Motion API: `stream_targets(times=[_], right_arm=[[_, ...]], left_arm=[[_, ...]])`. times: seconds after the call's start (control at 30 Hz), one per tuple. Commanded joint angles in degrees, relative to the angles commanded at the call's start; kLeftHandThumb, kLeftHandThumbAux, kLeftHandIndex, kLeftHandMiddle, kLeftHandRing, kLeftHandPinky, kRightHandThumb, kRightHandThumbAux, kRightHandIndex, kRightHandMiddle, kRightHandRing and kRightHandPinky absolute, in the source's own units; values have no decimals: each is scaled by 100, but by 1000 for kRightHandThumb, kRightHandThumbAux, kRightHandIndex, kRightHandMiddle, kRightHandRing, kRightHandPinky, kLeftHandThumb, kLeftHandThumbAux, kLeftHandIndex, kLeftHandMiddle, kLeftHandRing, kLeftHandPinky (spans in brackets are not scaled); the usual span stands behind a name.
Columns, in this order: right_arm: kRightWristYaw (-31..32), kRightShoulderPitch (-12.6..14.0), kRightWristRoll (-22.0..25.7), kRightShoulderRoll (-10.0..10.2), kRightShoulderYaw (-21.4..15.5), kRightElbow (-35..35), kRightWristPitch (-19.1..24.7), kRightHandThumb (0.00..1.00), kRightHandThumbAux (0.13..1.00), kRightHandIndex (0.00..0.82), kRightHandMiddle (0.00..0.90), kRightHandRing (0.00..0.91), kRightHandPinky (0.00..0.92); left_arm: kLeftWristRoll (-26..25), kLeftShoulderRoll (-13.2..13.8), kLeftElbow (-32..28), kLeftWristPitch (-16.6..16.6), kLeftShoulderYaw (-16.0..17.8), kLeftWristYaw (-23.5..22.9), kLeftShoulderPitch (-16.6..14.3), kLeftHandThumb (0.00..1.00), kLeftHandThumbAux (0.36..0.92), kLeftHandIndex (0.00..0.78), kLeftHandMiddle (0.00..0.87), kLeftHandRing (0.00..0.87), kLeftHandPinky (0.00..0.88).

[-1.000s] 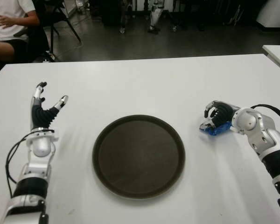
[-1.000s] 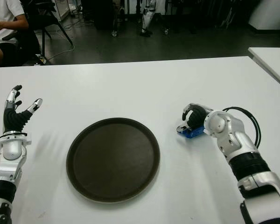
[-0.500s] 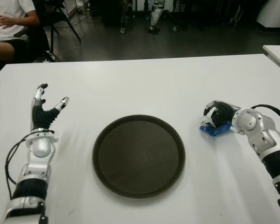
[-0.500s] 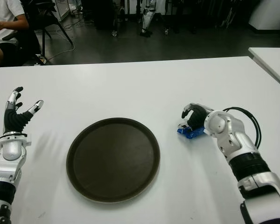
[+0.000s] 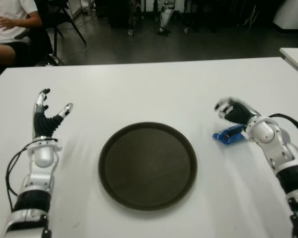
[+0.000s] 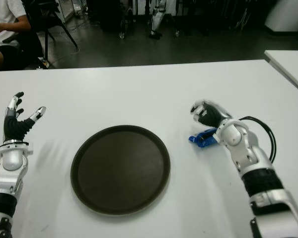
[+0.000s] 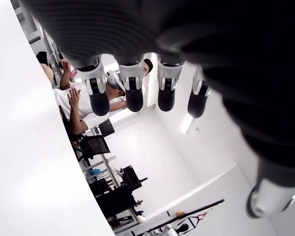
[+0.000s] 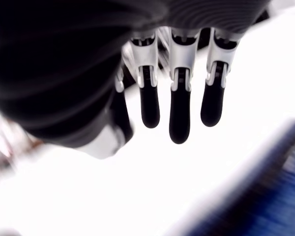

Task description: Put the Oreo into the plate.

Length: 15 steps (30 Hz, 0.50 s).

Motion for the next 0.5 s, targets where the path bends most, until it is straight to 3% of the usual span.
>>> stream_targets(times=[0.07, 0.13, 0.3, 0.5], right_arm=[[-155, 3, 9, 7, -35, 85, -144, 449, 706, 269, 302, 407, 478], [-247, 1, 8, 5, -54, 149, -256, 312, 677, 170, 263, 352, 440], [-304, -13, 6, -64, -61, 248, -525, 238, 649, 97, 203, 276, 360], [-300, 9, -100, -179, -46, 176, -604, 173, 614, 25, 75, 108, 172]], left_arm=[[44, 10, -19, 5, -21, 23, 11, 0, 612, 48, 40, 11, 0], [83, 17, -41, 18, -37, 44, 21, 0, 621, 46, 36, 8, 0], [71, -14, -61, 103, -14, 60, 5, 0, 635, 43, 31, 5, 0], [4, -33, -120, 167, 3, -7, 16, 0, 640, 37, 31, 1, 0]])
